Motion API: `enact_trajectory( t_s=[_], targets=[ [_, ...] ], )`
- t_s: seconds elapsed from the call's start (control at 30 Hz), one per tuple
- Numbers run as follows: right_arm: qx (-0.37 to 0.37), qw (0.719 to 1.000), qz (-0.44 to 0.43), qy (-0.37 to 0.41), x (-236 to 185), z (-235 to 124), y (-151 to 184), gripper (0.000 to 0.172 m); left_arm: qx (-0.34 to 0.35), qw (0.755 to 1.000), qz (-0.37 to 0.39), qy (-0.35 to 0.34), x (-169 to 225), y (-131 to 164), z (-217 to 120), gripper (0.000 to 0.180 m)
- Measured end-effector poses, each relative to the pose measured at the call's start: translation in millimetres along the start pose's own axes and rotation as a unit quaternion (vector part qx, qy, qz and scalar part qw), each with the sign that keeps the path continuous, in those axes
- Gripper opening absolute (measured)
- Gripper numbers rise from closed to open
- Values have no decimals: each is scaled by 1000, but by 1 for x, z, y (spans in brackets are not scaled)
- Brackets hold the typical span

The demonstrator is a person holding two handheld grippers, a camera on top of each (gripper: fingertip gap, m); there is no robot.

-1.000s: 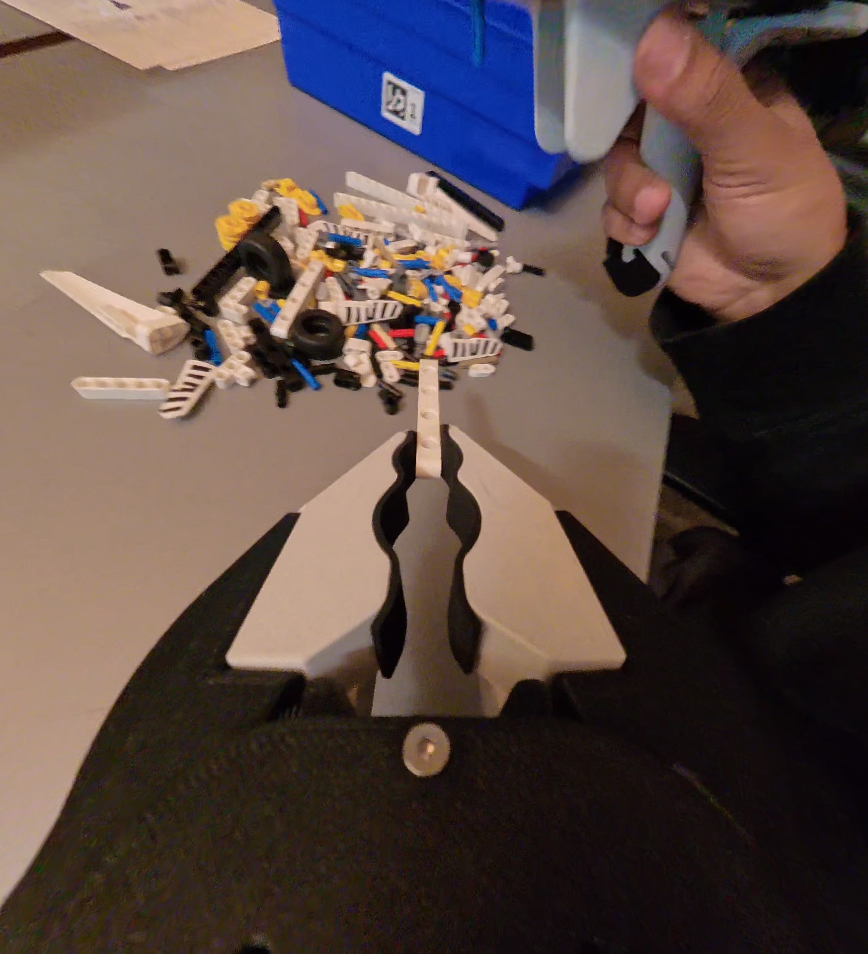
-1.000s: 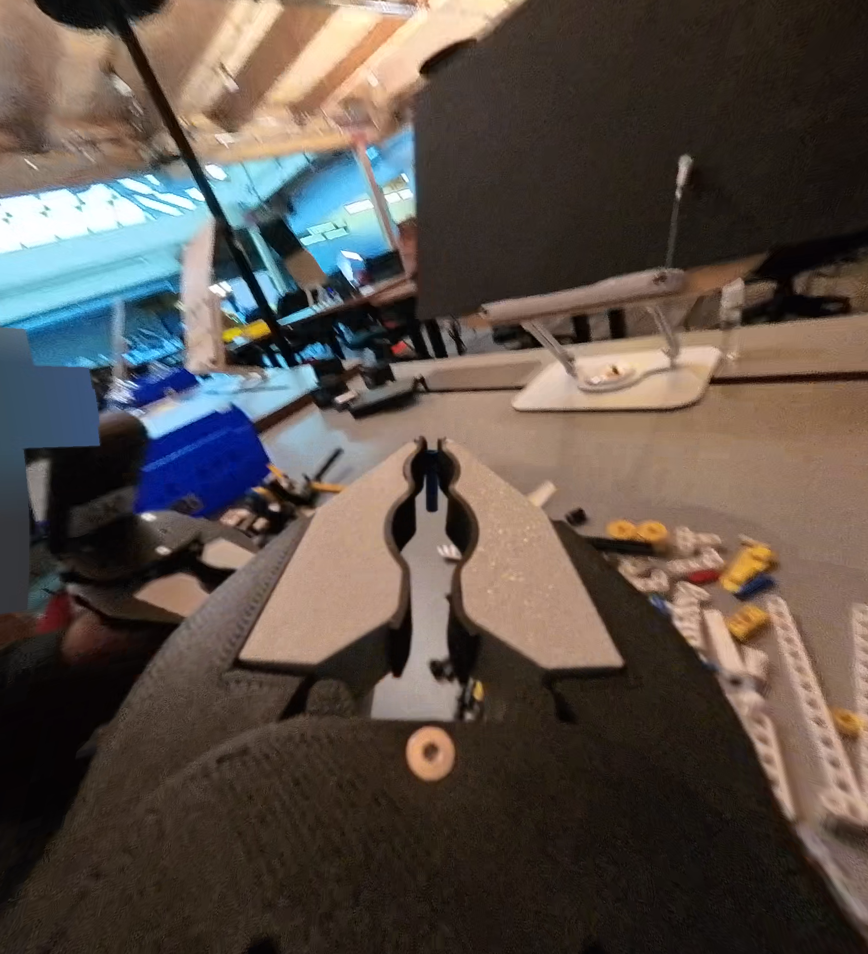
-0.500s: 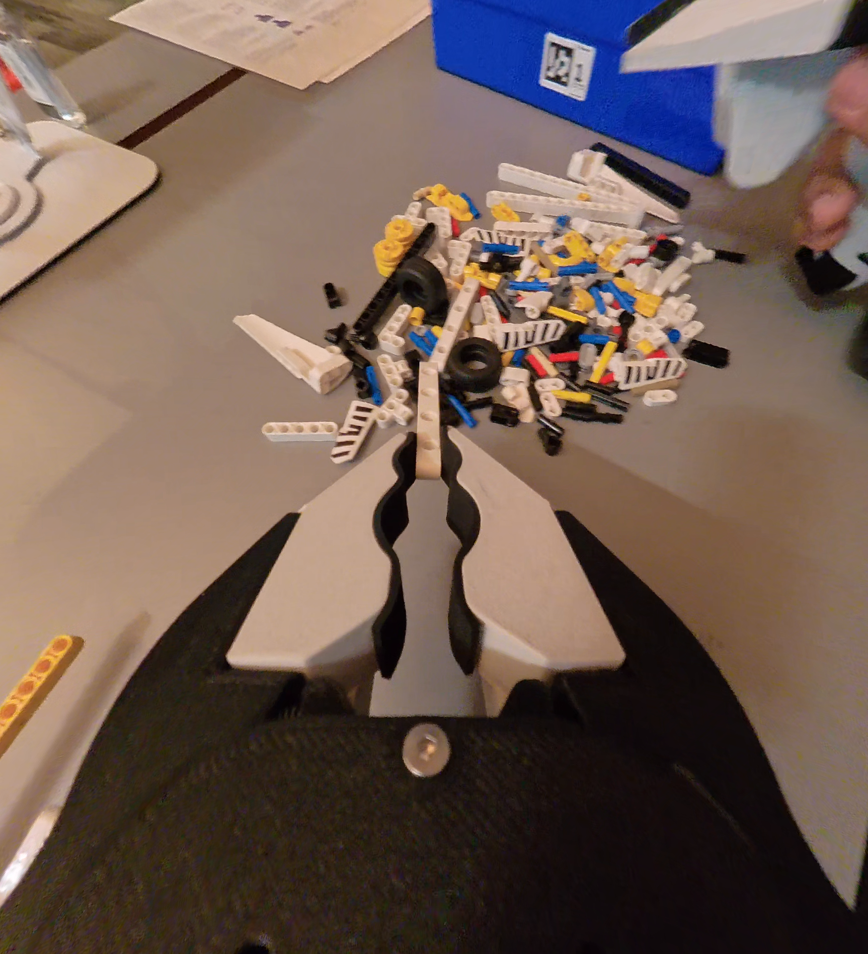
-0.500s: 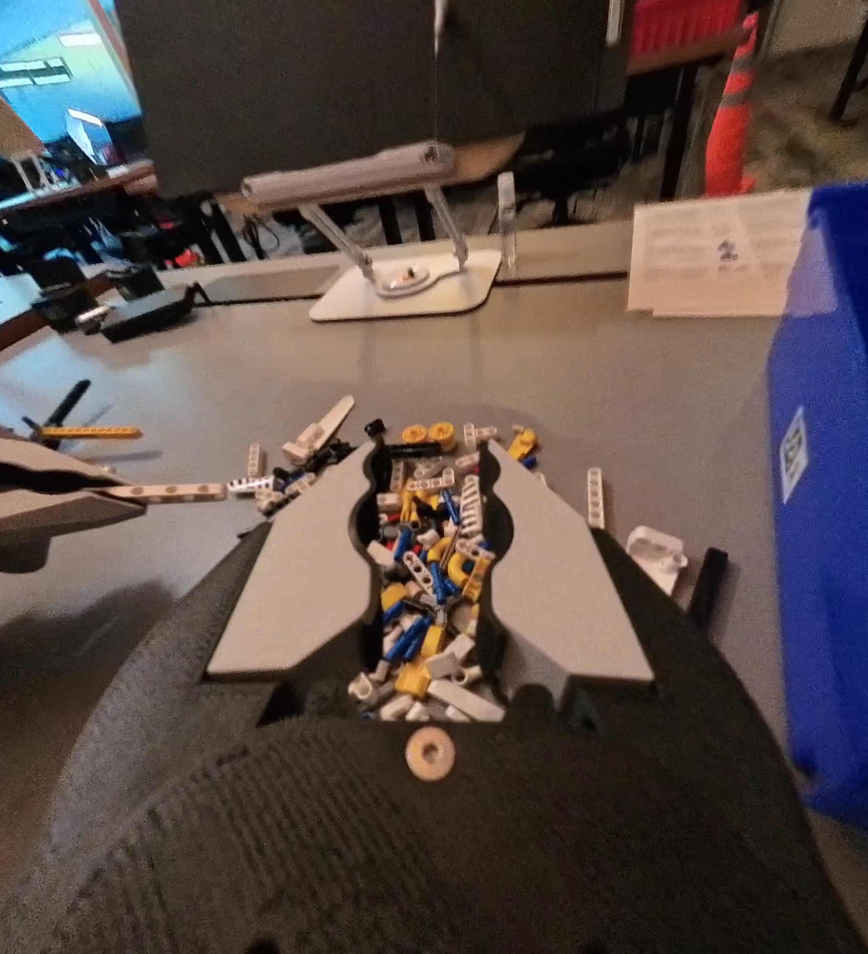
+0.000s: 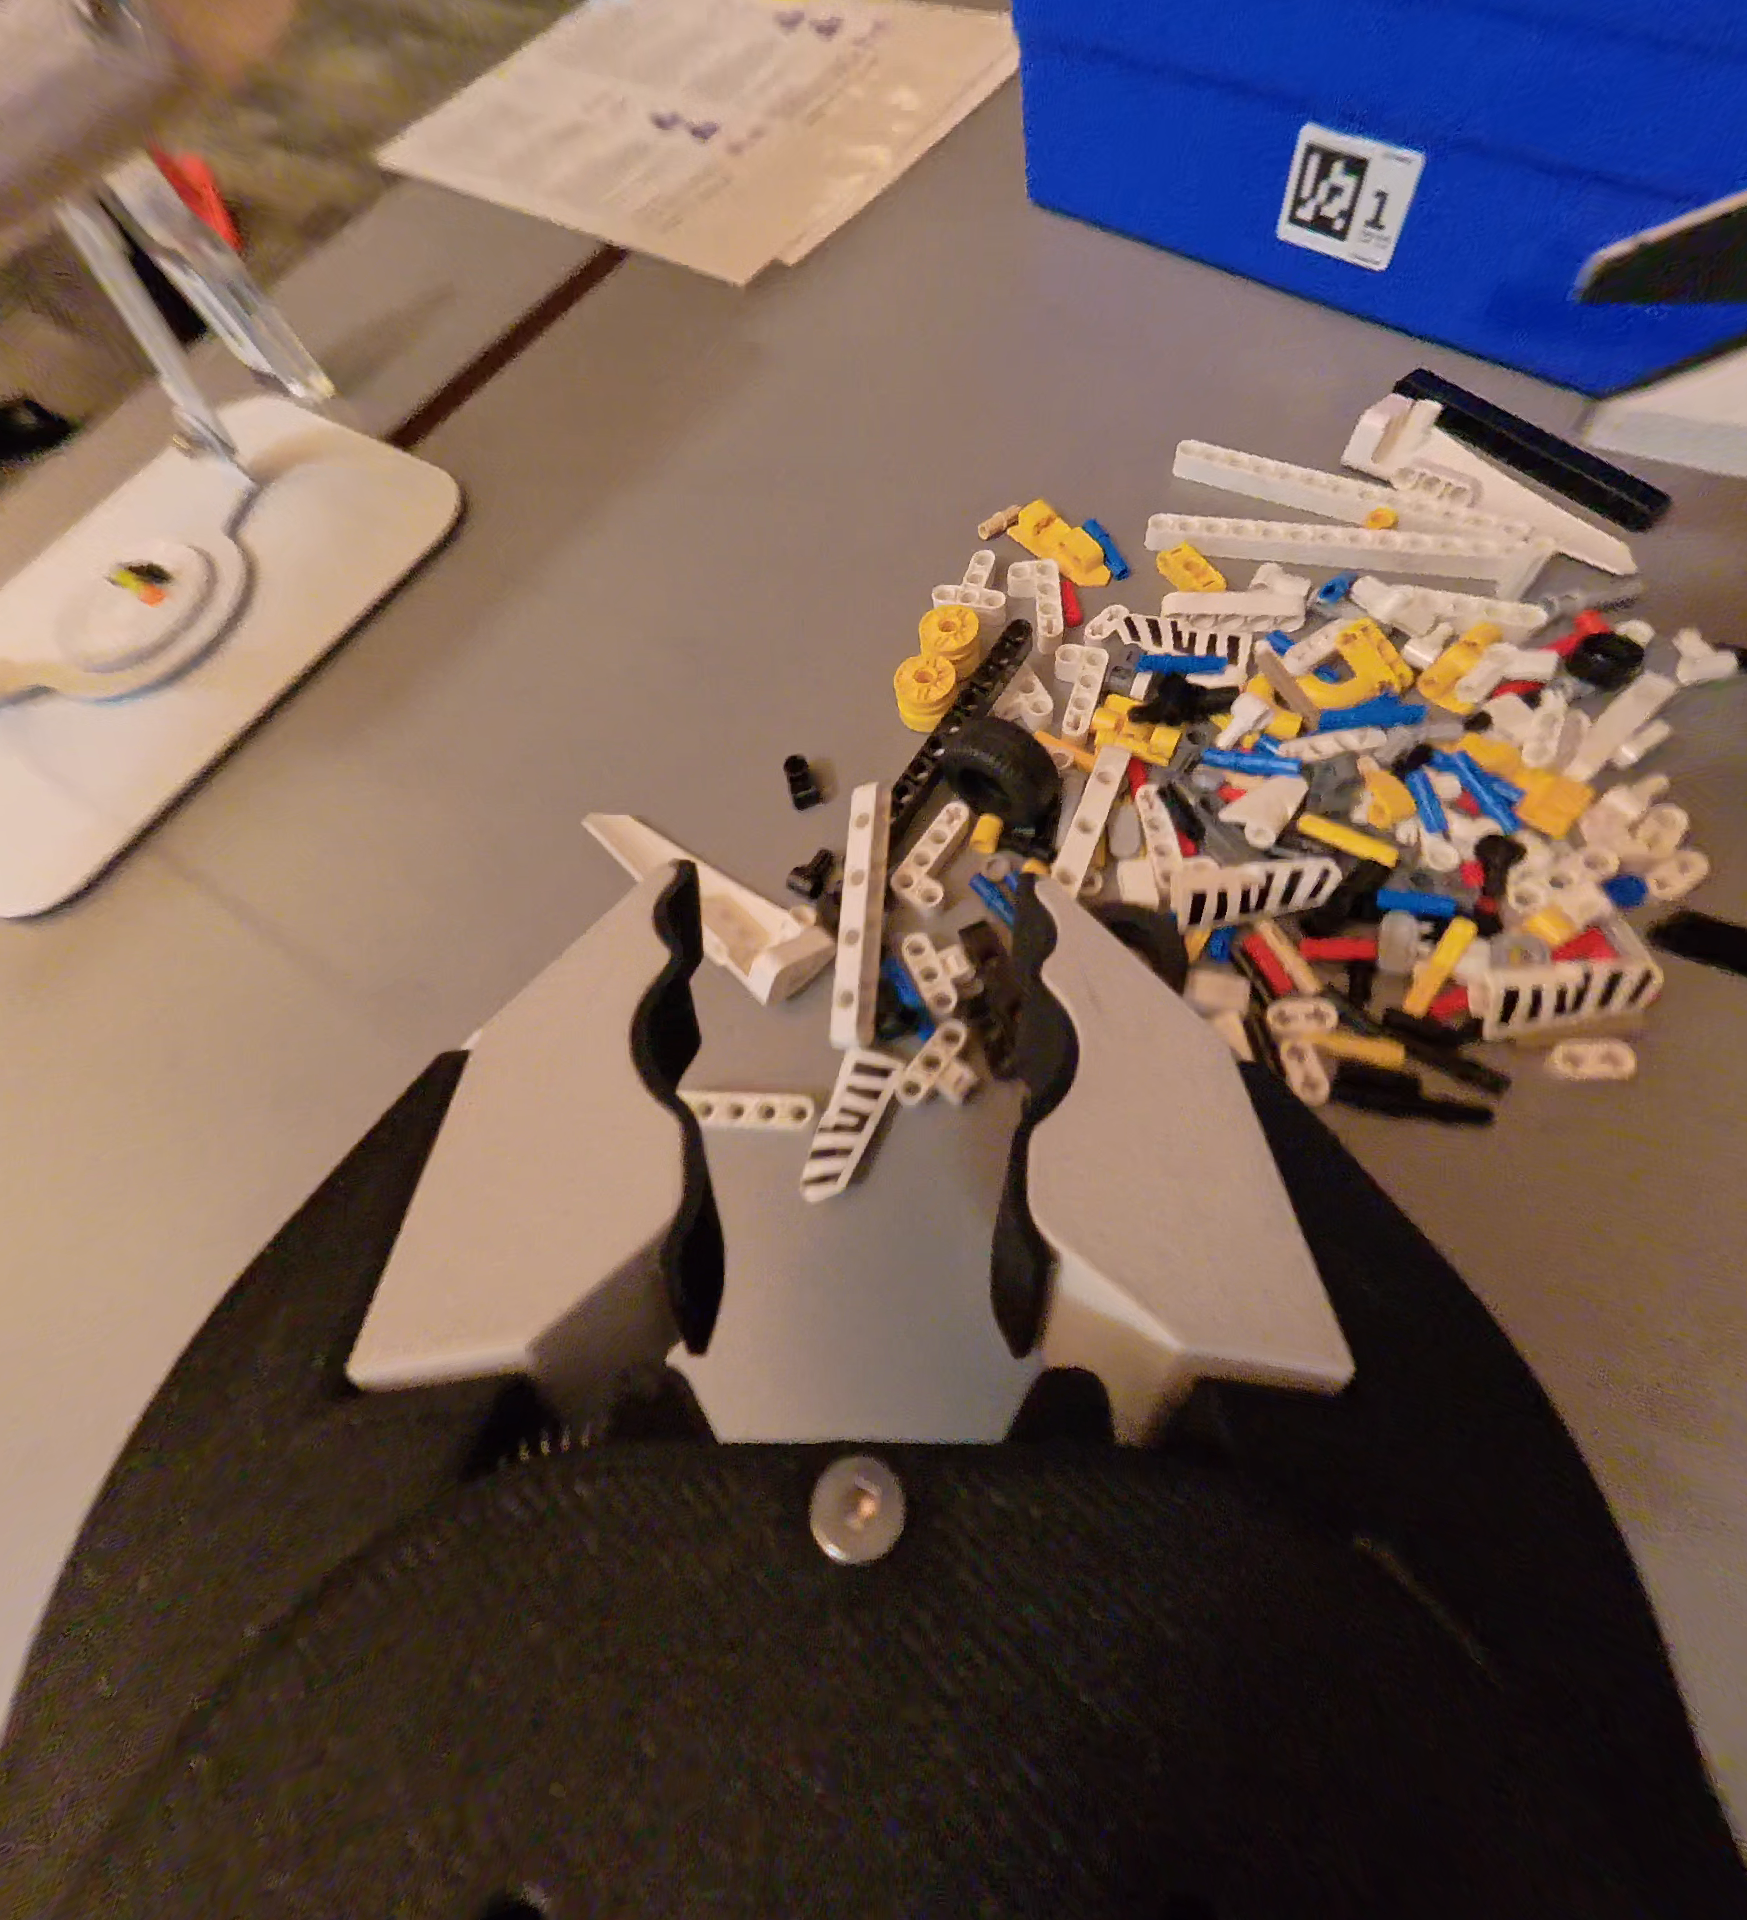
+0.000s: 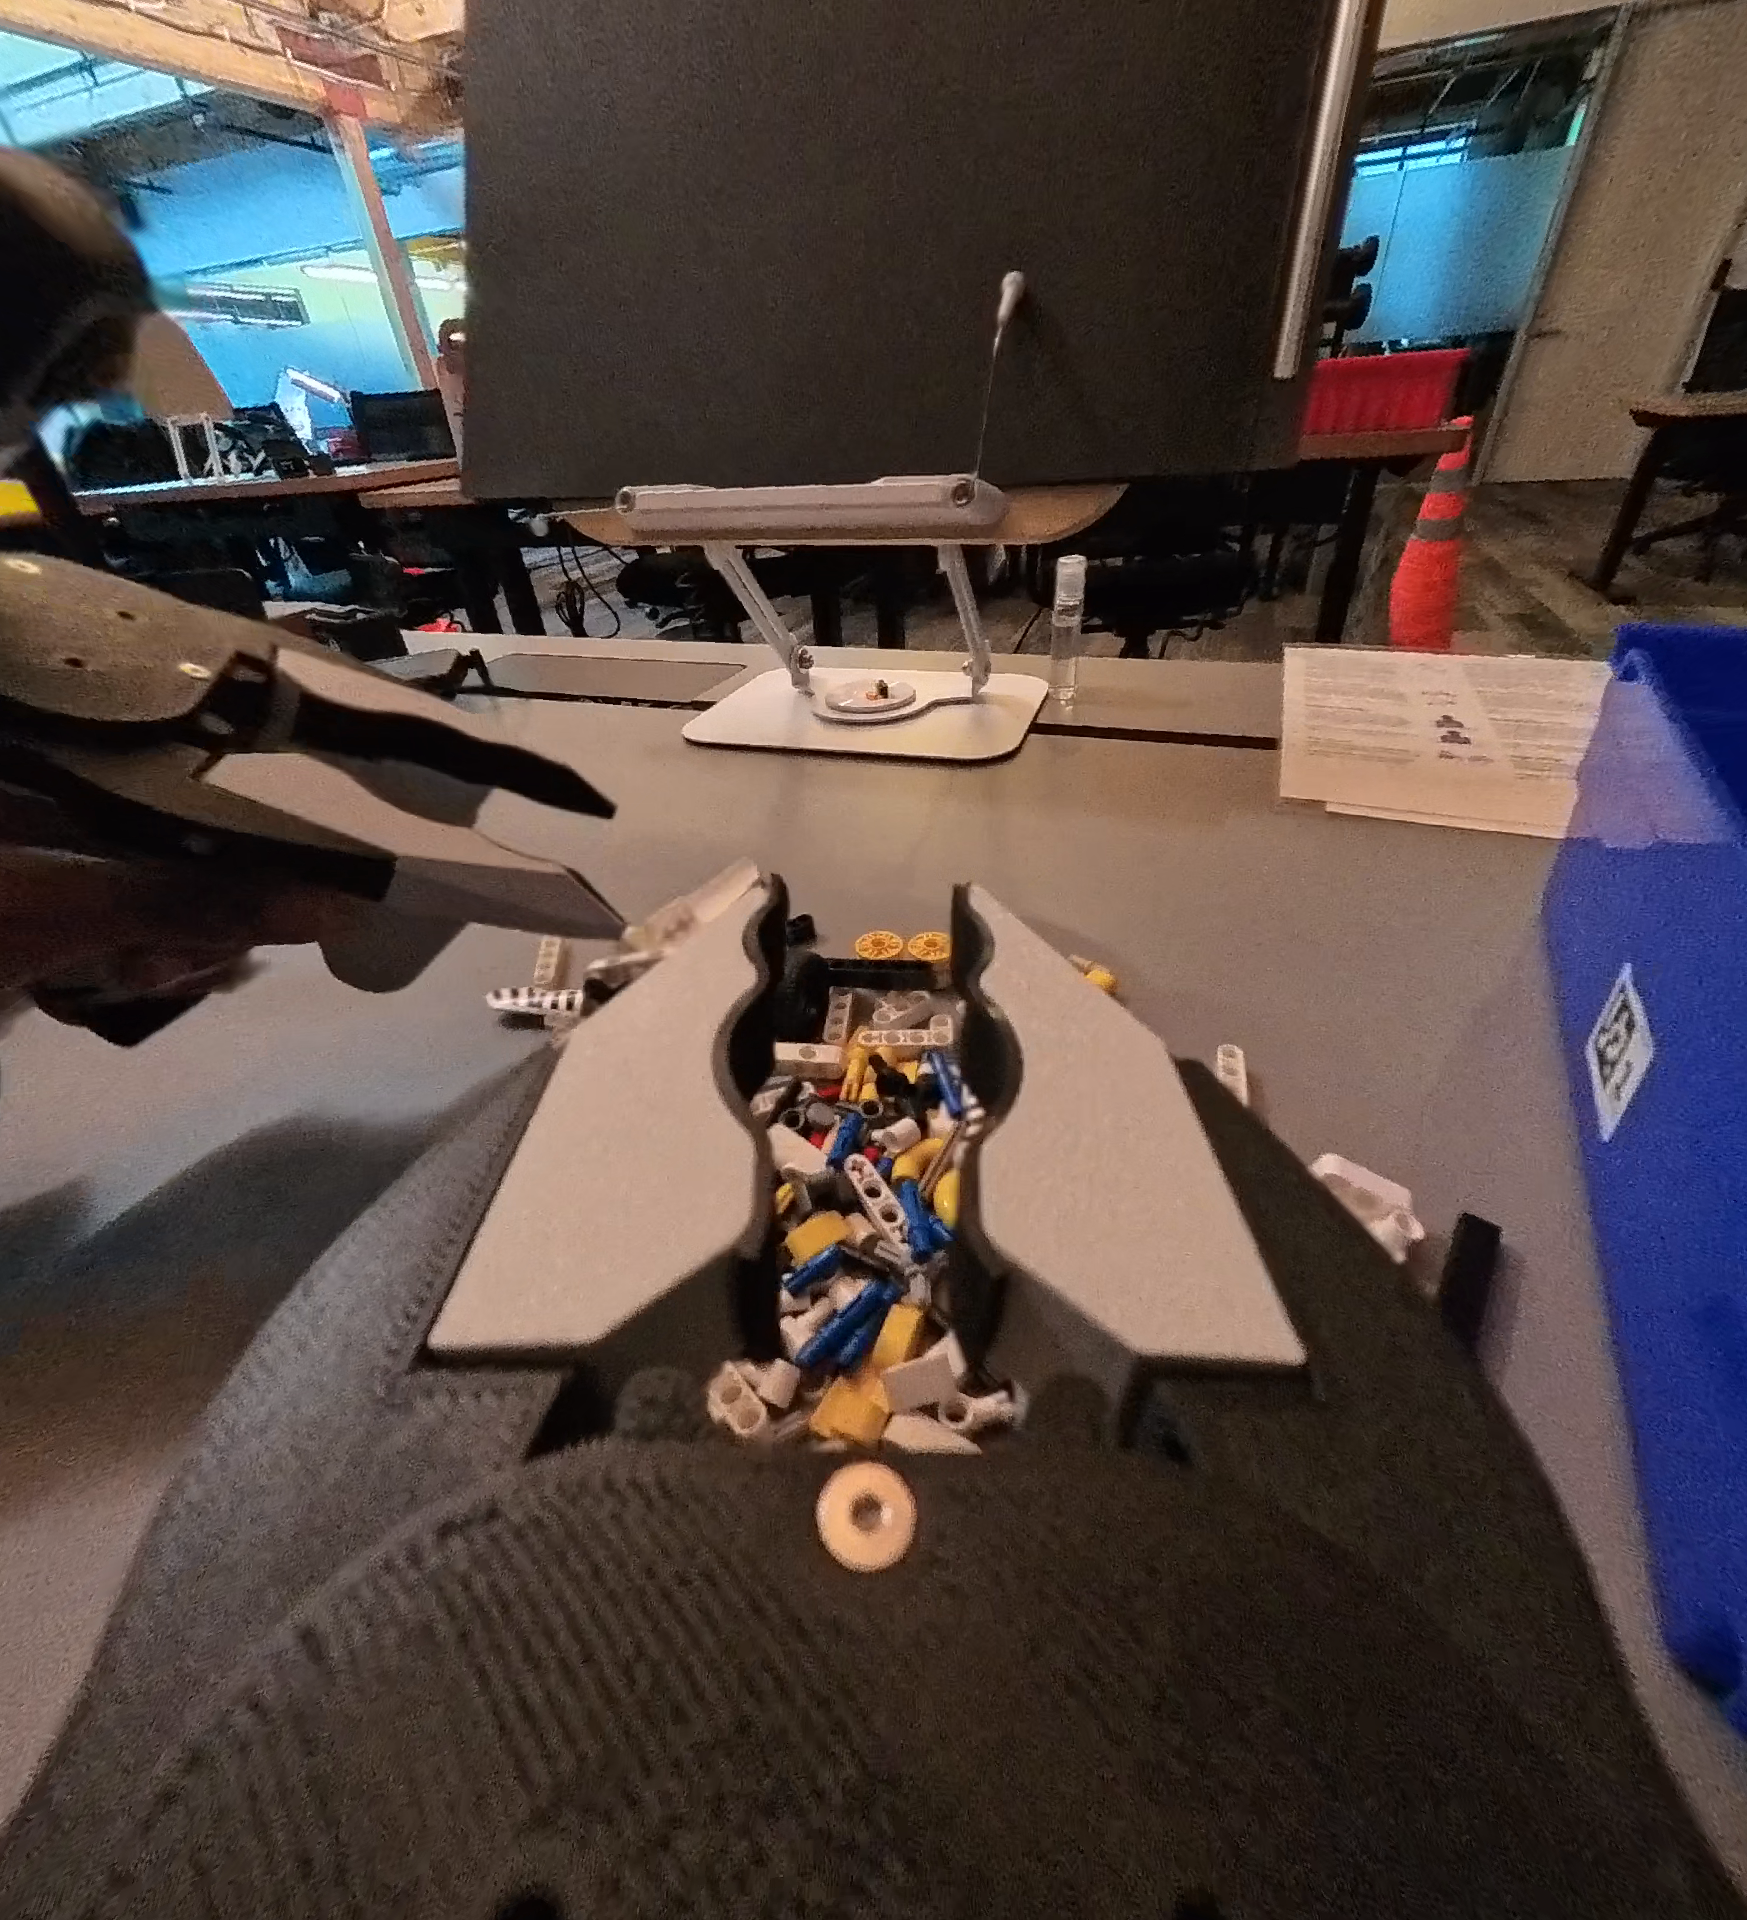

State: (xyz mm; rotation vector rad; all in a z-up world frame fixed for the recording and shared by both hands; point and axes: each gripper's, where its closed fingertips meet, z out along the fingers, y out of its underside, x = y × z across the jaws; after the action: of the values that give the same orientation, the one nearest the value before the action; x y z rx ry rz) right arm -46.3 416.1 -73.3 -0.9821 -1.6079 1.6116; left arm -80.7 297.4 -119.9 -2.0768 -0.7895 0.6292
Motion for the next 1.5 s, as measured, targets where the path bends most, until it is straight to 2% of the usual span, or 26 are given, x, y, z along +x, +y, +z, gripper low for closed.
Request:
enact_trajectory(
  t_s=[0.1,0.2,0.33,0.37,0.43,0.5,0.53,0.67,0.73,0.8,0.87,0.93,1.0,1.1,1.2,1.3,1.37,1.47,1.5],
  targets=[
    [1,1000,-6,0,-1,-2,-1,29,28,999,25,-31,-12,7,-47,55],
    [6,1000,-6,0,-2,-3,-2,29,53,995,17,-77,-39,20,-105,49],
    [3,1000,-16,5,-3,-4,-2,29,97,980,-52,-165,-117,34,-194,43],
    [-1,1000,-20,10,-4,-2,-2,29,103,977,-70,-176,-138,38,-215,33],
    [-25,999,-7,42,-4,5,-4,28,117,971,-121,-172,-168,44,-248,31],
    [-28,999,24,7,-34,20,-23,31,140,971,-146,-127,-175,43,-263,31],
    [-18,999,33,-32,-58,30,-37,33,142,970,-148,-127,-180,46,-266,32],
    [-9,976,2,-215,-179,80,-80,36,132,960,-130,-210,-209,67,-269,34],
    [-10,960,-32,-278,-228,108,-91,36,128,962,-128,-206,-210,77,-258,33],
    [2,947,-59,-316,-264,139,-93,36,117,968,-136,-174,-206,90,-241,34],
    [-18,938,-66,-339,-286,172,-73,36,107,970,-147,-161,-205,108,-226,33],
    [-70,932,-58,-351,-299,197,-37,36,81,974,-165,-135,-198,131,-212,34],
    [-114,924,-47,-363,-306,202,-2,36,52,976,-169,-125,-196,148,-205,34],
    [-136,922,-83,-353,-298,197,31,29,94,975,-180,-86,-192,141,-204,36],
    [-167,903,-98,-385,-301,194,47,30,130,970,-205,-17,-180,135,-198,44],
    [-189,885,-78,-419,-310,189,60,31,113,974,-192,32,-164,137,-191,73],
    [-199,879,-89,-424,-312,190,68,31,79,984,-157,24,-158,144,-183,78],
    [-216,873,-140,-414,-312,194,81,31,20,994,-107,-15,-158,161,-170,77],
    [-218,872,-157,-410,-312,197,84,30,11,995,-101,-12,-155,163,-166,83]
  ],
)
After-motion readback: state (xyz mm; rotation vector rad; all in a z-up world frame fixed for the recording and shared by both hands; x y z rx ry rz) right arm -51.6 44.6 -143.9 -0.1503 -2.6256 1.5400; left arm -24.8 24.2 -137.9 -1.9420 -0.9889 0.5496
